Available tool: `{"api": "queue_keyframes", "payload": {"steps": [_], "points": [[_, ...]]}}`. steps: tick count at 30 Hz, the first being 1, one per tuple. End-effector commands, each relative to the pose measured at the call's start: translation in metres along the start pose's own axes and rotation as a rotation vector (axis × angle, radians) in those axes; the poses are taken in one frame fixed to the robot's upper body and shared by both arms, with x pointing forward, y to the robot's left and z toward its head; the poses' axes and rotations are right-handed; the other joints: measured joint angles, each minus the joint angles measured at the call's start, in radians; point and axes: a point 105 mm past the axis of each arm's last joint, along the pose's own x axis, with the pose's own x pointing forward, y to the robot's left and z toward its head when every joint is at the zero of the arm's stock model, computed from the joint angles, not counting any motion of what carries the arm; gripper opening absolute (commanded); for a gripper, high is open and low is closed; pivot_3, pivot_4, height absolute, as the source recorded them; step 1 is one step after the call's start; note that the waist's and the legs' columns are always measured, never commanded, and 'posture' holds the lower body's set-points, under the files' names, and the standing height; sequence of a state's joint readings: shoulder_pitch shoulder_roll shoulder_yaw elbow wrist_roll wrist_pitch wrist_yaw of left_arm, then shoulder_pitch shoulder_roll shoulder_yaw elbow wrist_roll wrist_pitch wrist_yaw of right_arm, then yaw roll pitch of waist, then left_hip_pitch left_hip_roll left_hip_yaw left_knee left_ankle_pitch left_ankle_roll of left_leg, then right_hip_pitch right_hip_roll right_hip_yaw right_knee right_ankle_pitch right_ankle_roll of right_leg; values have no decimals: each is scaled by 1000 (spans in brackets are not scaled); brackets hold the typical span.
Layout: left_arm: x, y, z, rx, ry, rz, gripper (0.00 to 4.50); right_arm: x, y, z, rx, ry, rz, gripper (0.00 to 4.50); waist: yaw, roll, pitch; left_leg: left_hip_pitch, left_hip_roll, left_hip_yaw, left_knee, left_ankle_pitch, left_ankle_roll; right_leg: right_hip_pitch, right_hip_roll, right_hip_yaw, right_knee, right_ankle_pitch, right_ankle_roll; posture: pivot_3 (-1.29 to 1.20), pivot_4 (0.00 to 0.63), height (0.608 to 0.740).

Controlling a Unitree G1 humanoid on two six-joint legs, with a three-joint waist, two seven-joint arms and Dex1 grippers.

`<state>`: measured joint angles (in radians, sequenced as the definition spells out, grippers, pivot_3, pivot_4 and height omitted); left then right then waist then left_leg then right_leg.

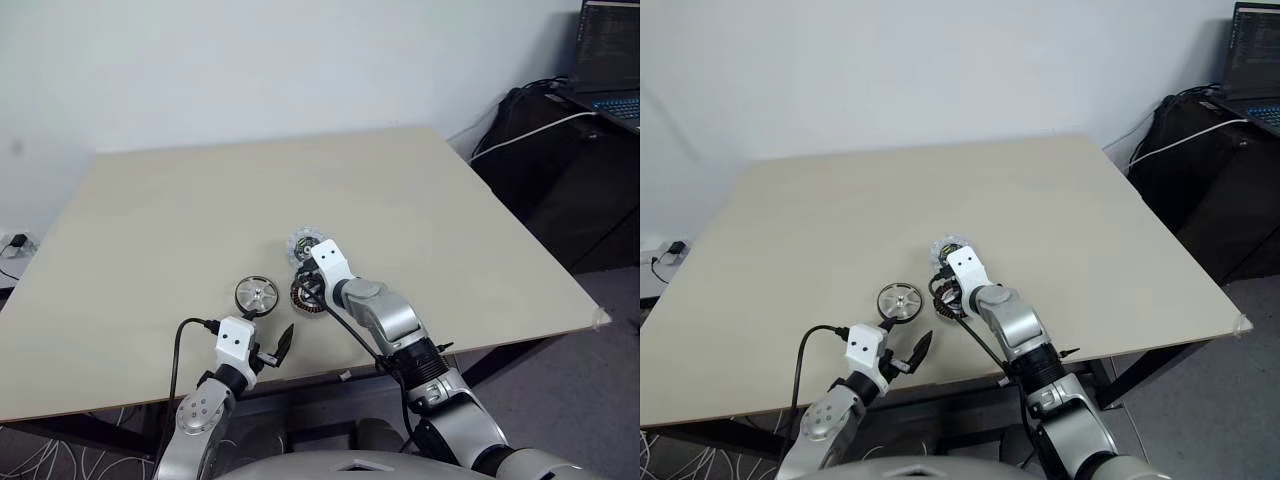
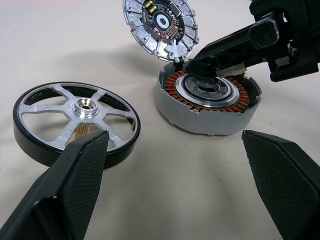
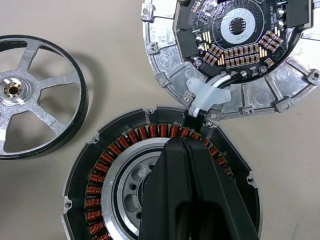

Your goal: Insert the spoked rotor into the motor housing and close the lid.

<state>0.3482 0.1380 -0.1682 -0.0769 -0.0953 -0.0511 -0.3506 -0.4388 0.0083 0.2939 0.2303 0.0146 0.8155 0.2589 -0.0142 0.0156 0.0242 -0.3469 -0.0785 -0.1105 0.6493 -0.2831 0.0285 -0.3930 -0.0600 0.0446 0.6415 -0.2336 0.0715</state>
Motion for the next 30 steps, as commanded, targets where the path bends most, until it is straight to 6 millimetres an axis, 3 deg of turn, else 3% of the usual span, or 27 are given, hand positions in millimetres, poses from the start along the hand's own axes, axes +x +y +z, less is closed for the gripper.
{"api": "queue_keyframes", "payload": {"steps": [1, 14, 20, 26, 30], "points": [[3, 0, 13, 4, -51, -4, 4500, -2, 1, 5, 7, -15, 5, 24, 0, 0, 0, 0, 0, 0, 0, 0, 0, 0, 0, 0, 0, 0, 0, 0, 0, 740], [3, 0, 12, 0, -50, -10, 4500, -12, 11, 1, 4, -22, 53, 24, 1, 0, 0, 0, 0, 0, 0, 0, 0, 0, 0, 0, 0, -2, 2, 0, 0, 740], [4, 0, 11, -5, -49, -10, 4500, -19, 1, 27, 1, -246, -10, 24, 0, 0, 0, 0, 0, 0, 0, 0, 0, 0, 0, 0, 0, -3, 4, 0, 0, 740], [5, 0, 11, -4, -49, -14, 4500, -22, 18, 28, -40, -266, 68, 24, 1, 0, 0, 0, 0, 0, 0, 0, 0, 0, 0, 0, 0, -3, 4, 0, 0, 740], [6, -1, 12, 0, -51, -15, 4500, -18, 18, 23, -40, -236, 64, 24, 1, 0, 0, 0, 0, 0, 0, 0, 0, 0, 0, 0, 0, -3, 4, 0, 0, 740]]}}
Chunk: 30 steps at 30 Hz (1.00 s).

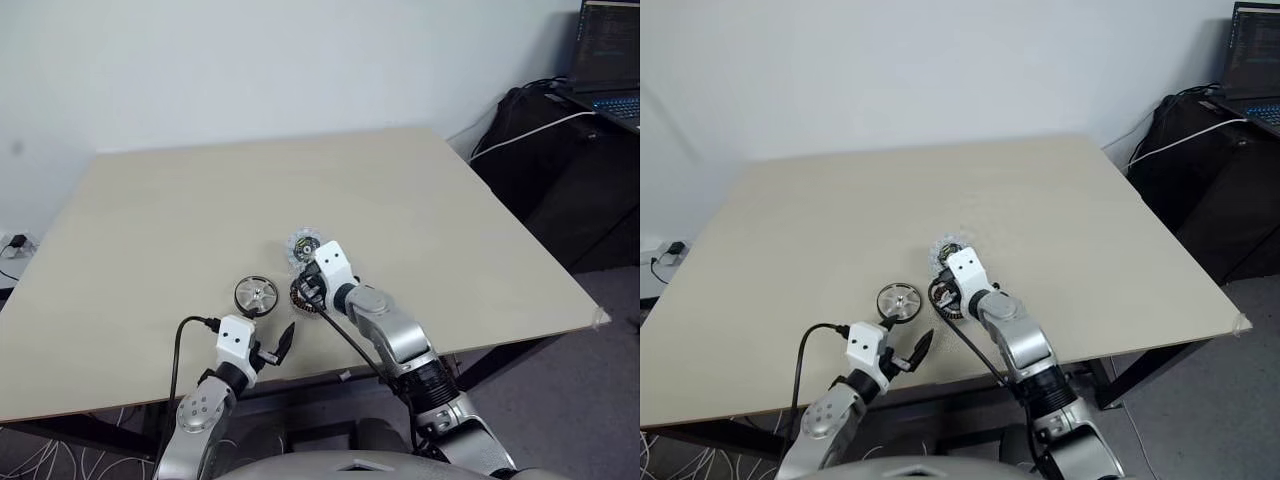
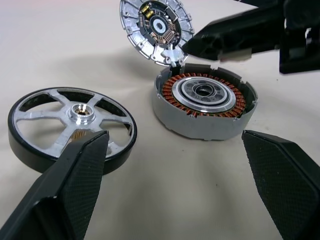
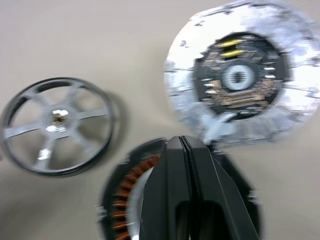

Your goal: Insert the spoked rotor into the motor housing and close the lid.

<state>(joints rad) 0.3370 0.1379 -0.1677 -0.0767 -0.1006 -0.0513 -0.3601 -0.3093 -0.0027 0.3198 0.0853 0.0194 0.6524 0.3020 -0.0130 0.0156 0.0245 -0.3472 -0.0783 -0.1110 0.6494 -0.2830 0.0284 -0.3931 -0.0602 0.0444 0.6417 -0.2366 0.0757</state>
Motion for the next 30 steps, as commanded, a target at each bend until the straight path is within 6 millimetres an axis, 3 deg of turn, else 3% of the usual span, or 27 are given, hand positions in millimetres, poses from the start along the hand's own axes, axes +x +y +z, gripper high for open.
{"api": "queue_keyframes", "payload": {"steps": [1, 18, 30], "points": [[4, 0, 9, 1, -39, -3, 4500, 1, 1, 11, -15, -36, 1, 24, 0, 0, 0, 0, 0, 0, 0, 0, 0, 0, 0, 0, 0, 0, 0, 0, 0, 740], [3, 0, 11, 11, -43, -6, 4500, 0, -18, -17, 18, 50, -49, 24, 1, 0, 0, 0, 0, 0, 0, 0, 0, 0, 0, 0, 0, 0, 0, 0, 0, 740], [3, 1, 12, 9, -43, -2, 4500, -17, -33, -46, 40, 106, -93, 24, 2, -1, -1, 1, 0, 0, 0, 0, 0, 1, -1, 0, 0, -1, 1, 0, 0, 740]]}}
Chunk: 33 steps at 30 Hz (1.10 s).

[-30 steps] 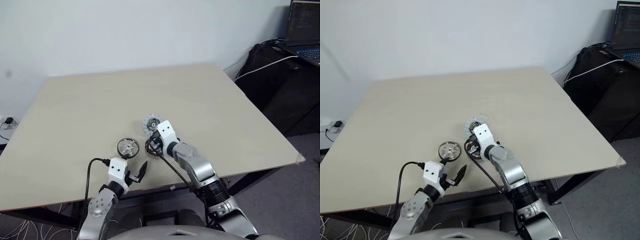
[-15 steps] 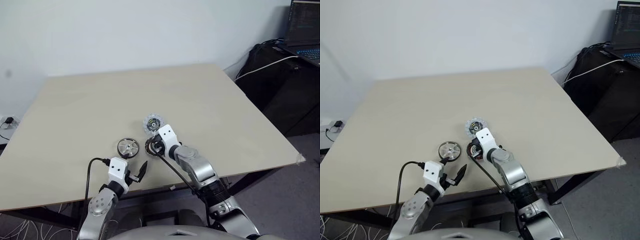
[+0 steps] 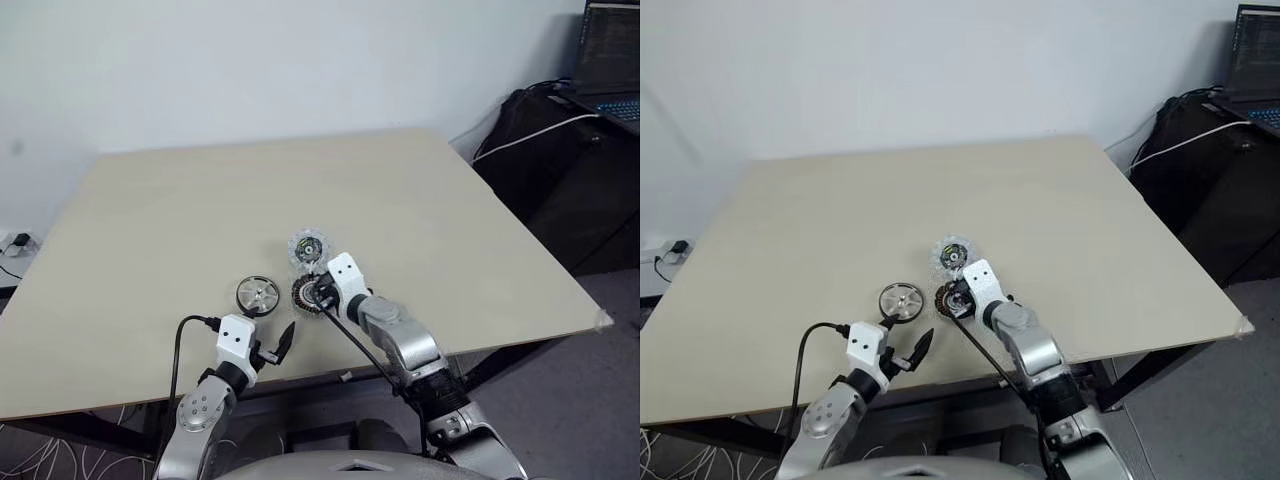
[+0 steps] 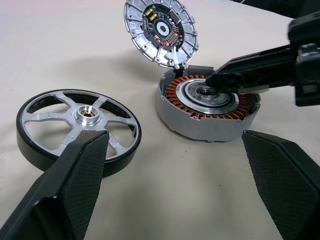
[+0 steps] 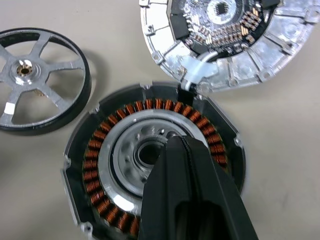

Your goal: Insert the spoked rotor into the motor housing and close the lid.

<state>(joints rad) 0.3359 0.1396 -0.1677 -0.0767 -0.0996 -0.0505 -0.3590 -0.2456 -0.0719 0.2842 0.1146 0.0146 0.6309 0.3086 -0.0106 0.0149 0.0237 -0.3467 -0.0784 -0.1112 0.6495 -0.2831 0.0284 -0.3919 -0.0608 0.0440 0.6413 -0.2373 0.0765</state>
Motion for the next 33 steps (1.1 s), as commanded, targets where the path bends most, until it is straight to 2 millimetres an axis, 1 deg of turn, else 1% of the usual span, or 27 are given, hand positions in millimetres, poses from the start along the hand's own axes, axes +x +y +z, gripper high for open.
{"api": "queue_keyframes", "payload": {"steps": [1, 8, 13, 17, 25, 30, 33], "points": [[3, 0, 12, 6, -43, -3, 4500, -5, -8, -8, 19, 9, -26, 24, 0, 0, 0, 0, 0, 0, 0, 0, 0, 0, 0, 0, 0, 0, 0, 0, 0, 740], [3, 1, 11, 4, -40, -11, 4500, -8, 1, 21, 27, -107, -3, 24, 0, -1, 1, 0, 0, 0, 1, 0, 0, 1, 0, 0, 0, 0, 1, 0, 0, 740], [3, 1, 11, 5, -38, -6, 4500, -4, 6, 28, 44, -117, -2, 24, -1, -1, 1, -1, 0, 0, 0, 0, 0, -1, 0, 0, 0, 0, 0, 0, 0, 740], [2, 1, 11, 3, -38, -4, 4500, 1, 7, 25, 50, -90, -13, 24, 0, -1, 1, -1, 0, 0, 0, 0, 0, -1, 0, 0, 0, 0, 0, 0, 0, 740], [2, 1, 11, 3, -39, -3, 4500, 7, 17, 16, 40, -32, 27, 24, -1, 0, 1, -1, 0, -1, 0, 0, 0, -1, 0, 0, 0, 0, -1, 0, 0, 740], [3, 1, 11, -1, -40, -2, 4500, 6, 25, 5, 22, 19, 84, 24, -1, 0, 1, -1, 0, -1, 0, 0, 0, -1, 0, 0, 0, 0, -1, 0, 0, 740], [3, 1, 11, -2, -41, -2, 4500, 3, 33, -5, 5, 67, 147, 24, -1, 0, 1, -1, 0, -1, 0, 0, 0, -1, 0, 0, 0, -1, -1, 0, 0, 740]]}}
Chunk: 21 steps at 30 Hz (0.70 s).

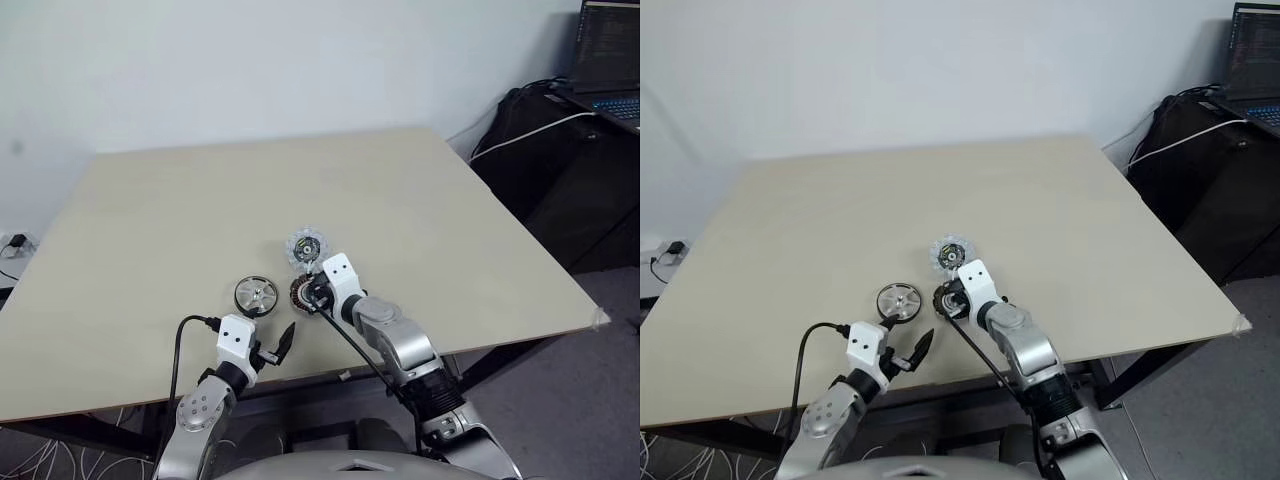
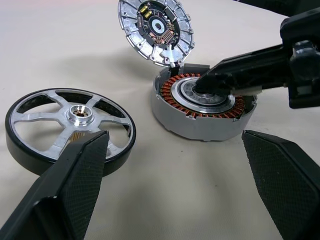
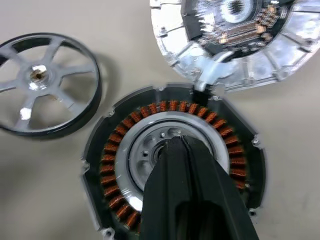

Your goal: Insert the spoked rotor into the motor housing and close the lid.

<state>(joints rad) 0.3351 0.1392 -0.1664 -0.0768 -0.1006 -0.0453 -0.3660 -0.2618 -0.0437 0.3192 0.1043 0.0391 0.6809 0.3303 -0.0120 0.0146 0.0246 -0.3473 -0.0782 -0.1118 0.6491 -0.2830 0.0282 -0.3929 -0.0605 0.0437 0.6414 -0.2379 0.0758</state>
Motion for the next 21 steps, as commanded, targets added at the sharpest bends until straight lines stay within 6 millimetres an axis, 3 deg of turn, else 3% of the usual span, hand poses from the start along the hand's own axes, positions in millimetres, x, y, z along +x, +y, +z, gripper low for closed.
{"api": "queue_keyframes", "payload": {"steps": [1, 10, 16, 21], "points": [[2, 2, 11, 0, -45, 3, 4500, -1, 13, -13, -12, 68, 80, 24, 0, 0, -1, 0, 0, 0, 0, 0, 0, 0, 0, 0, 0, 0, 0, 0, 0, 740], [3, 3, 11, -2, -46, 5, 4500, -9, 13, -16, -43, 85, 107, 24, 0, -2, -2, 1, 0, 0, 0, 0, 0, 1, 0, 0, 0, 0, 0, 0, 0, 740], [3, 3, 10, 0, -47, 9, 4500, -22, -2, 39, -14, -261, 16, 24, 0, -2, 2, 0, 0, 0, 0, 0, 0, 0, 0, -1, 0, -1, 1, 0, 0, 740], [2, 7, 10, -11, -52, 45, 4500, -33, -14, 55, -50, -373, -71, 24, 2, -3, 3, -1, 0, 0, 0, 0, 0, 0, 0, -1, 0, 0, 1, 0, 0, 740]]}}
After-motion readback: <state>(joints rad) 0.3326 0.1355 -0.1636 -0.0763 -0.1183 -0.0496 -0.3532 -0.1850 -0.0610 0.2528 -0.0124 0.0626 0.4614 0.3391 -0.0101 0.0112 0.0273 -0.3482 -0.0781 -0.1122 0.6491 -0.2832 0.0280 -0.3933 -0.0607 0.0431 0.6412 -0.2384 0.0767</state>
